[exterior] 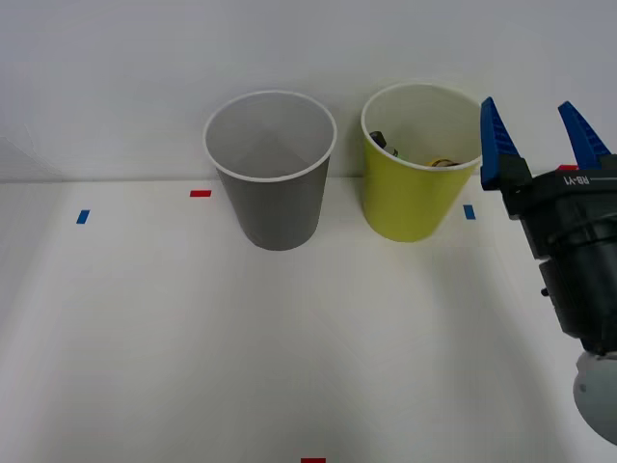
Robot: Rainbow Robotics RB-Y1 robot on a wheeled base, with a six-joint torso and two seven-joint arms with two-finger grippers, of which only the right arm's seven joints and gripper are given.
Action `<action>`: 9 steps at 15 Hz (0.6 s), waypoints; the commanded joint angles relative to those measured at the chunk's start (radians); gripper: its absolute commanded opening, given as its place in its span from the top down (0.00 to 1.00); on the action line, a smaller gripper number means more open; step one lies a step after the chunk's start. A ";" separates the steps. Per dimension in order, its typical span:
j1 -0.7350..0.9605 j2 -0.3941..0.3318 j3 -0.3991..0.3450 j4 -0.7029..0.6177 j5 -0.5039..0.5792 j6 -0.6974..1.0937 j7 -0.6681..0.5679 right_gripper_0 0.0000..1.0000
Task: Put cans in the gray bin, plastic bottles in the light green bin
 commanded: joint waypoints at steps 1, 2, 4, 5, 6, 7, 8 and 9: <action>0.202 -0.024 0.001 -0.111 0.008 -0.023 0.007 0.00; 0.248 -0.027 0.006 -0.120 0.015 -0.032 0.010 0.00; 0.302 -0.041 0.007 -0.119 0.031 -0.033 0.024 0.00; 0.328 -0.044 0.007 -0.119 0.040 -0.027 0.035 0.00; 0.353 -0.044 0.007 -0.119 0.049 -0.026 0.038 0.00; 0.391 -0.033 0.009 -0.119 0.058 -0.026 0.046 0.00; 0.428 -0.016 0.009 -0.119 0.069 -0.004 0.058 0.00; 0.459 0.005 0.009 -0.119 0.080 0.013 0.070 0.00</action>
